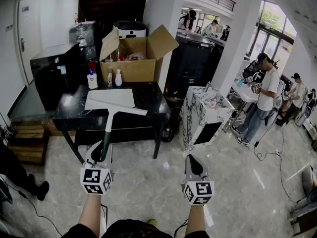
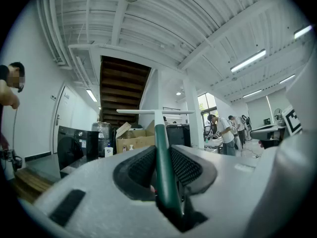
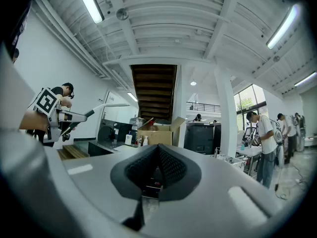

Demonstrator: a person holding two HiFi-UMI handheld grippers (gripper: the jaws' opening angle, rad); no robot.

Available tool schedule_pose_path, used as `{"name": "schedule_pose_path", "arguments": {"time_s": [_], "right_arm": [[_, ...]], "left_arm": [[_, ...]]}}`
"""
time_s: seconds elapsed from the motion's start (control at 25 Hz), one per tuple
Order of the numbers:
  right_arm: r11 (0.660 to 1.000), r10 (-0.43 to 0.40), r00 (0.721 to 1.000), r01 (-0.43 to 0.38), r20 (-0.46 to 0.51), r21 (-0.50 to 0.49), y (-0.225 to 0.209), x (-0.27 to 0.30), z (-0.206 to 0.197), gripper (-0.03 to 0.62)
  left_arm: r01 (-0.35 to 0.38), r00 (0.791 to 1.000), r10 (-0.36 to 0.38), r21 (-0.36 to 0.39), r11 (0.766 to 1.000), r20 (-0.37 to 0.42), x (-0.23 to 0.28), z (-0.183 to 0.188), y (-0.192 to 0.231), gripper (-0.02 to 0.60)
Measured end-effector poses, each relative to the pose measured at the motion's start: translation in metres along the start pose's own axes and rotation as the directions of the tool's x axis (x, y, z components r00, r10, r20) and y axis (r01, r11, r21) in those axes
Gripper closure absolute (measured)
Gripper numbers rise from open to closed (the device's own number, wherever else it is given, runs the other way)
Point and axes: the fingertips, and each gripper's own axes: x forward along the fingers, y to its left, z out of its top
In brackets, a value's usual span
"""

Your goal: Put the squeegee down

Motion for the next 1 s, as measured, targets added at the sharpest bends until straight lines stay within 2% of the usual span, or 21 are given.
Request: {"name": "schedule_pose_path", "arguments": {"time_s": [0.28, 0.56, 0.68, 1.0], "right_arm": [[1.000, -0.018, 1.000, 0.018, 0.004, 0.016, -0.006, -0.002, -0.003, 0.589], [0.998, 0.015, 0.999, -0.018, 0.042, 0.062, -0.001, -0.001, -0.001, 0.588], [0.999, 0.016, 1.000, -0.017, 0.027, 0.041, -0.007, 0.000, -0.005, 0.588], [0.996, 0.003, 1.000, -0.003, 0.000, 0.090, -0.041, 0.002, -0.028, 0.586]], "left_arm": [[0.007, 1.000, -0.007, 0.006, 1.000, -0.005, 0.000, -0.001, -0.002, 0.485], [0.006, 1.000, -0.006, 0.008, 1.000, -0.016, -0.002, -0.004, -0.006, 0.485], [0.011, 1.000, -0.010, 0.008, 1.000, -0.028, -0.001, -0.008, -0.016, 0.485], [0.020, 0.999, -0.018, 0.040, 0.999, -0.047, 0.016, -0.013, -0.051, 0.485]]}}
